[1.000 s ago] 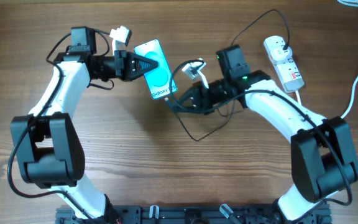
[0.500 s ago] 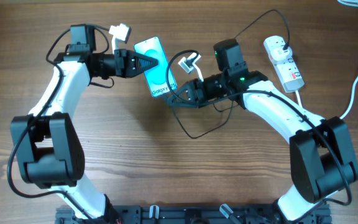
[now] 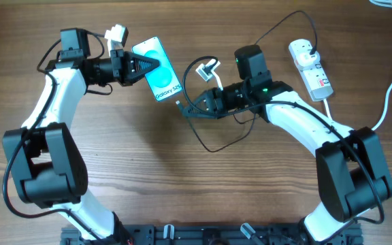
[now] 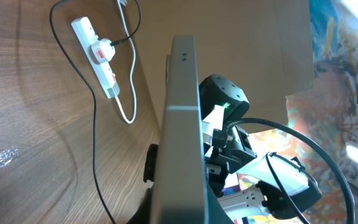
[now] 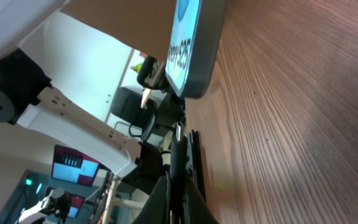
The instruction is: Plug charger to phone and switch on socket
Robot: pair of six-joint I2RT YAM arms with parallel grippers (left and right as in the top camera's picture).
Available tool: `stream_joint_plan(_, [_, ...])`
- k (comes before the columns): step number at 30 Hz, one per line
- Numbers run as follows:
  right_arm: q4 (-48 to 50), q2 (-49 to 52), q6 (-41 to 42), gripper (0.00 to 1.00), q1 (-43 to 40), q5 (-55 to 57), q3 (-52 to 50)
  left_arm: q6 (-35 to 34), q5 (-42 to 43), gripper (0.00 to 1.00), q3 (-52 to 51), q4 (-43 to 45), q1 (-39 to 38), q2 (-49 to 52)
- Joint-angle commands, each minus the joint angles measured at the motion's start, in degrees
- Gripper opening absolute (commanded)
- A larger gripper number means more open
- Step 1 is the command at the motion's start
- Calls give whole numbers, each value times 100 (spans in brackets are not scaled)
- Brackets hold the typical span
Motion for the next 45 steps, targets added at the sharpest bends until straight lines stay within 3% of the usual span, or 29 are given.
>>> stream_joint_plan(1, [192, -59, 308, 4, 4, -133, -26, -175, 251, 4, 33, 22, 4, -234])
stream_joint_plan(13, [590, 61, 645, 4, 33, -127, -26, -173, 251, 4, 33, 44, 4, -234])
stream_joint_plan(18, [1189, 162, 1172, 4, 190, -107, -26, -173, 251, 4, 33, 42, 4, -234])
stream_joint_plan(28, [894, 219, 1283, 4, 201, -87, -26, -173, 251, 4, 33, 44, 4, -234])
stream_joint_plan(45, [1200, 219, 1641, 4, 120, 111, -26, -173, 251, 4, 33, 42, 4, -234])
